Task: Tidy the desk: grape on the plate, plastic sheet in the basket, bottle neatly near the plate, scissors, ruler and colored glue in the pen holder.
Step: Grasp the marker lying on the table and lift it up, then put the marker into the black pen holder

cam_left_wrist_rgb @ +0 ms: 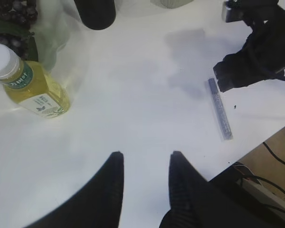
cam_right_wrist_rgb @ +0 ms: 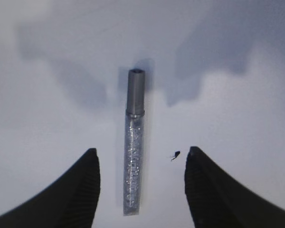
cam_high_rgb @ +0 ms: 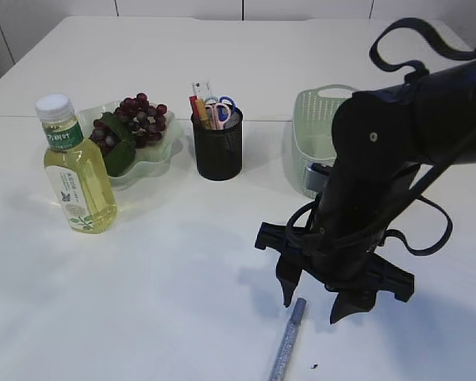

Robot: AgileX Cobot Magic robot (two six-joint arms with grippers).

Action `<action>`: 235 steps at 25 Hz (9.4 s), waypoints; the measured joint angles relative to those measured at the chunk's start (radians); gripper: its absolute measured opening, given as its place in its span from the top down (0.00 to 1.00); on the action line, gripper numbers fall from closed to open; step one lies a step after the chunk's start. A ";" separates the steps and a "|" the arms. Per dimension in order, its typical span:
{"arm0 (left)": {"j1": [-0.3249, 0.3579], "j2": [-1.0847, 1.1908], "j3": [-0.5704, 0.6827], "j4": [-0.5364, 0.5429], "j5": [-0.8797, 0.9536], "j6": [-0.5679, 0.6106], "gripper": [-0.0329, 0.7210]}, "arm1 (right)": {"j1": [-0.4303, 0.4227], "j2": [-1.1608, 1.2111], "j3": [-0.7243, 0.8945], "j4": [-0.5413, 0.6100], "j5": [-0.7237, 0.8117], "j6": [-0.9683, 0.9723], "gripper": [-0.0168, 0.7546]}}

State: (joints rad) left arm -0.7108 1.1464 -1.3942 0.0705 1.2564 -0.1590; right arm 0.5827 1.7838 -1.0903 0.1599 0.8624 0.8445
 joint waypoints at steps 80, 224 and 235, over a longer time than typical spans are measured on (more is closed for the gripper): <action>0.000 -0.062 0.000 0.034 0.008 0.009 0.64 | 0.061 0.171 0.000 -0.034 -0.091 0.051 0.58; 0.000 -0.041 0.000 0.185 -0.014 0.021 0.65 | -0.121 0.404 -0.526 0.025 -1.083 -1.051 0.86; 0.000 -0.041 0.000 0.185 -0.014 0.021 0.65 | -0.121 0.409 -0.539 0.025 -1.050 -1.051 0.77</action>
State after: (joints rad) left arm -0.7108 1.1058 -1.3942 0.2551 1.2422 -0.1380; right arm 0.4622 2.1933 -1.6290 0.1851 -0.1879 -0.2065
